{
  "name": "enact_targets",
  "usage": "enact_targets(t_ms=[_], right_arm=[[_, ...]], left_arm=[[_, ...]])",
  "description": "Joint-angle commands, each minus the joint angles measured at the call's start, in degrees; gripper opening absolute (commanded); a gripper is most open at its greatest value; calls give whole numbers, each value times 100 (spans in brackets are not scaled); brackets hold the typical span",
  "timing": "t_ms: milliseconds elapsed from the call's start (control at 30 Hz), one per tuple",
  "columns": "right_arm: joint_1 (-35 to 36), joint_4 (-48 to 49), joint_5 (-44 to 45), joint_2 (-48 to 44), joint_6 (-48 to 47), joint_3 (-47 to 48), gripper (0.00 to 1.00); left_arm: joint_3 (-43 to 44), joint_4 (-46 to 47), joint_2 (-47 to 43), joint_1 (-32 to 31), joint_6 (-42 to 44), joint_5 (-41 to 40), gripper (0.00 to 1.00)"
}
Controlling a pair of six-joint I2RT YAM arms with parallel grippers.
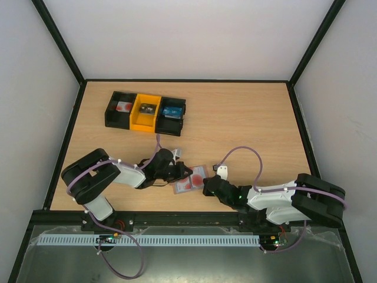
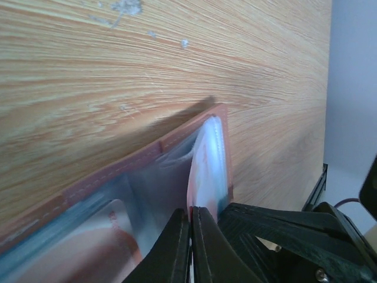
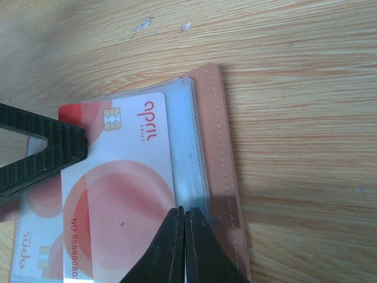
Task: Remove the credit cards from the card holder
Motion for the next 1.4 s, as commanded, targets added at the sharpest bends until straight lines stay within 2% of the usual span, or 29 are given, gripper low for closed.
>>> enact_targets(t_ms=[0,867,1367], right_arm=[[-16,-355,10,90,83,-191,3],[-21,-486,44,-42,-29,-56,3],[-19,-554,-51,-275,-75,38,4]], left_arm=[[-109,-205,-188,33,167,-35,3],[-181,-1252,-978,202,554,-334,3],[-239,-2243,-2113,216,527,-937,3]])
